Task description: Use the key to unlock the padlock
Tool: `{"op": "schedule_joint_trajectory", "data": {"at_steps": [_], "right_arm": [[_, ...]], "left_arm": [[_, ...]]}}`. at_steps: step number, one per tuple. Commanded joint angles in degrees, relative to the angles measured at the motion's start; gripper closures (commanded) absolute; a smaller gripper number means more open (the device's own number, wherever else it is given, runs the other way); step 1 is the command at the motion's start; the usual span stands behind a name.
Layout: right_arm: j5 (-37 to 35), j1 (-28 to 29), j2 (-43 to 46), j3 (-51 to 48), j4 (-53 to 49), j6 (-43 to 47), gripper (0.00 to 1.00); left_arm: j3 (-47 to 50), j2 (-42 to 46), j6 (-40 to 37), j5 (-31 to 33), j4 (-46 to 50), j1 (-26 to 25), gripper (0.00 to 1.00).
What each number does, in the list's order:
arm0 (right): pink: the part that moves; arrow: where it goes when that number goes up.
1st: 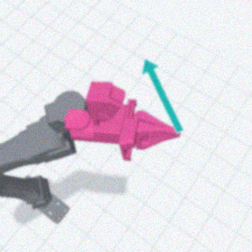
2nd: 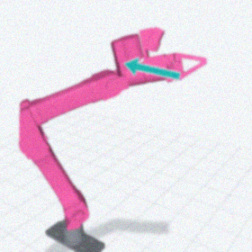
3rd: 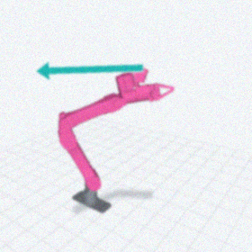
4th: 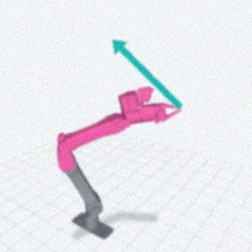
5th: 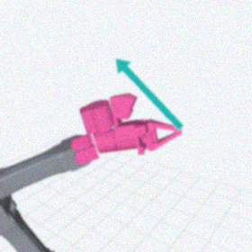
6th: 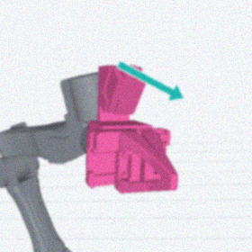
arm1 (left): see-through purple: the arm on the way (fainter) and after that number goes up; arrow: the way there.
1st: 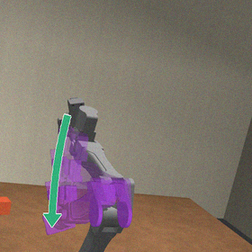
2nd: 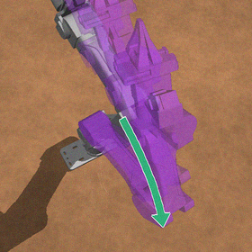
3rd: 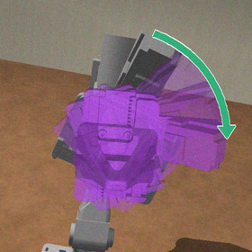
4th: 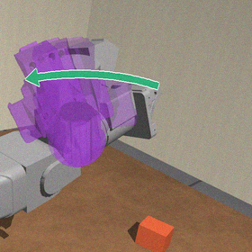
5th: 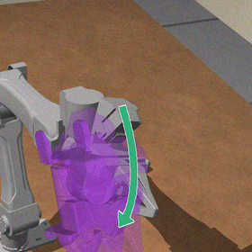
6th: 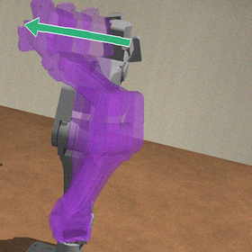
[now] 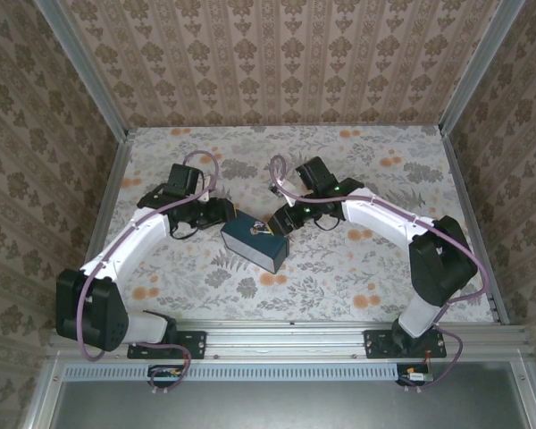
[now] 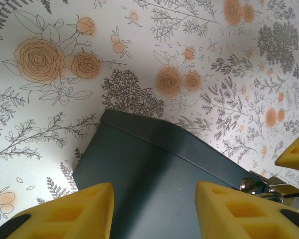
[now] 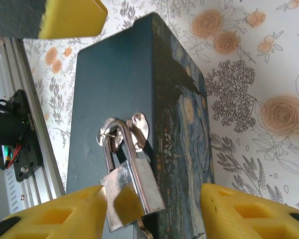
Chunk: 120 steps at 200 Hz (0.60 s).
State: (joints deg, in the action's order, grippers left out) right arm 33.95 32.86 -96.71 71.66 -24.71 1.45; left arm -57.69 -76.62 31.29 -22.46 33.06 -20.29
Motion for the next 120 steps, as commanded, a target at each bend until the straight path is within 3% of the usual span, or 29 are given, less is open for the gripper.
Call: {"op": "schedule_joint_trajectory", "data": {"at_steps": [1,94,120], "right_arm": [[0.96,0.53,2.79,-1.16,-1.38,0.3,0.47],[-1.12,3.5,6.81,-4.27,0.78,4.5,0.68],[-1.26,4.23,8.79,-5.34,2.09,4.9,0.68]], "left_arm": [[0.73,1.56,0.87,0.49,-0.23,-0.4,0.53],[1.71,2.35,1.41,1.02,-0.36,-0.41,0.52],[2.03,2.27,1.95,0.97,-0.97,-0.44,0.52]]}}
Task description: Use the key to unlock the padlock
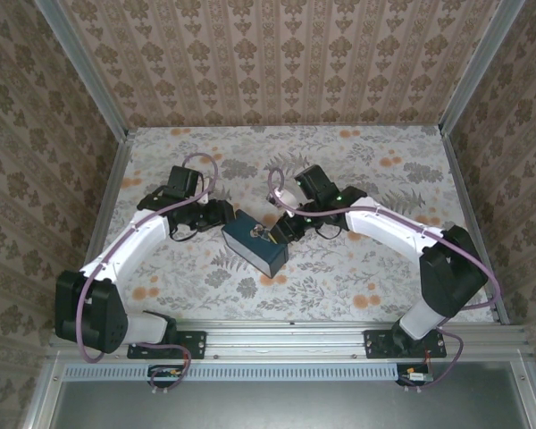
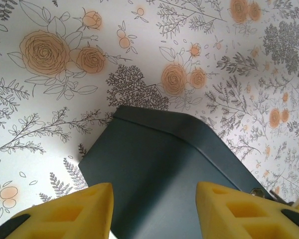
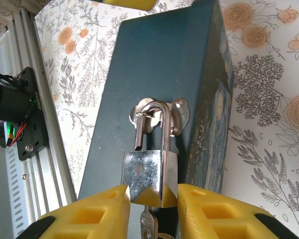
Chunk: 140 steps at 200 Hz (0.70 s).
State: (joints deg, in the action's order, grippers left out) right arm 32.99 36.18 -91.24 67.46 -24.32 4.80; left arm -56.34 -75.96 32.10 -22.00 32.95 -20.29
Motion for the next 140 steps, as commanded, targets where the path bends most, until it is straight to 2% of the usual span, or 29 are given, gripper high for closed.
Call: {"op": "schedule_joint_trajectory", "data": {"at_steps": [1,8,23,51,98,140], "right_arm": [[-0.3,0.95,3.38,-1.12,1.75,1.5,0.68],[-0.38,1.07,3.53,-1.19,1.9,1.12,0.68],[-1.89,1.7,3.84,-1.17,1.78,0.66,0.58],[-8.9,4.67,4.46,-1.99,1.58,3.63,0.53],[-21.05,6.04,4.76,-4.13,4.69,6.06,0.49],[-22.45,7.1,7.48,-6.03,7.31,9.46,0.46]], "left_arm": [[0.73,1.65,1.18,0.44,-0.86,-0.4,0.52],[0.72,1.61,1.21,0.36,-0.96,-0.43,0.52],[0.7,1.61,1.35,0.46,-0.96,-0.62,0.52],[0.82,1.7,1.29,0.73,-0.65,-0.81,0.52],[0.23,2.13,0.8,0.8,0.07,-0.8,0.52],[-0.23,2.43,0.76,1.09,0.62,-0.78,0.52]]}}
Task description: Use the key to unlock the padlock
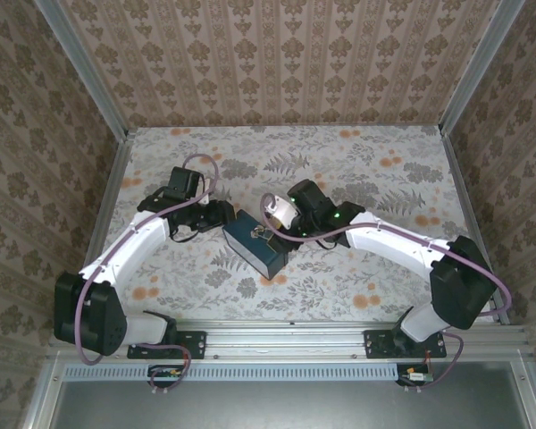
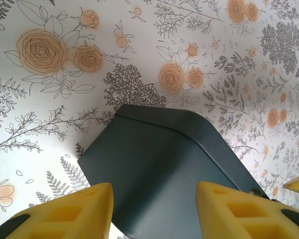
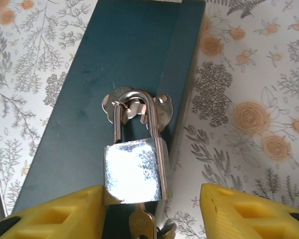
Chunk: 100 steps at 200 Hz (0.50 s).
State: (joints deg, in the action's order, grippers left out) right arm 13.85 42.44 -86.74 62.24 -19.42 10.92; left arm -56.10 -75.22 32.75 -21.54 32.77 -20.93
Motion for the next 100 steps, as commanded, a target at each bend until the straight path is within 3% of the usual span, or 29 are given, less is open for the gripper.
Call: {"op": "schedule_joint_trajectory", "data": {"at_steps": [1,60,100], "right_arm": [[-3.3,0.87,3.02,-0.85,2.43,3.37,0.46],[-7.91,4.67,1.42,-4.23,6.09,9.15,0.5],[-8.95,4.85,1.44,-5.69,8.25,10.06,0.63]], "left_arm": [[-0.49,1.67,0.11,0.63,0.8,-0.16,0.52],[-2.11,2.73,0.67,-0.37,1.56,-0.16,0.52],[-2.25,3.77,0.88,-0.34,2.04,-0.12,0.52]]}}
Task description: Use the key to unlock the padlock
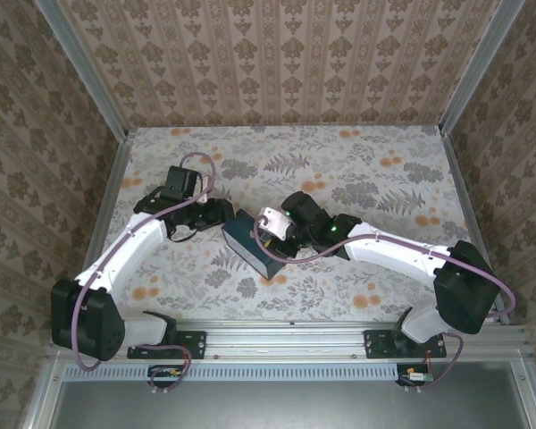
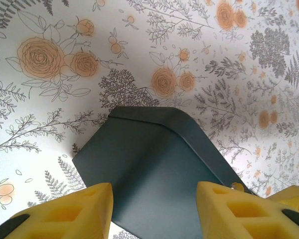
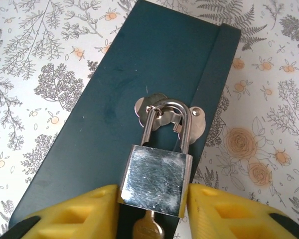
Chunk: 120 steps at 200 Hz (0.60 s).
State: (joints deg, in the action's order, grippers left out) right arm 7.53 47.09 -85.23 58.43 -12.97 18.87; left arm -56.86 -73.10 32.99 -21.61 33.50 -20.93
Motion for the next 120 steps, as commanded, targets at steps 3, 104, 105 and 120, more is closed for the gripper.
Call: {"op": "schedule_joint_trajectory", "data": {"at_steps": [3,104,105,120], "right_arm": [[-2.68,0.18,0.04,-2.04,2.02,2.2,0.63],[-11.87,4.48,5.07,-4.08,6.49,23.44,0.75],[-11.99,4.53,5.07,-4.01,6.44,23.64,0.75],[-14.08,4.99,5.07,-3.76,6.28,26.08,0.76]], "left_arm": [[-1.43,1.72,0.59,-0.28,1.29,-0.12,0.52],[-2.42,0.24,-3.71,-7.41,0.61,-3.18,0.53],[-2.49,0.15,-3.81,-7.54,0.61,-3.17,0.53],[-3.55,-0.88,-4.88,-8.59,0.46,-3.25,0.53]]}}
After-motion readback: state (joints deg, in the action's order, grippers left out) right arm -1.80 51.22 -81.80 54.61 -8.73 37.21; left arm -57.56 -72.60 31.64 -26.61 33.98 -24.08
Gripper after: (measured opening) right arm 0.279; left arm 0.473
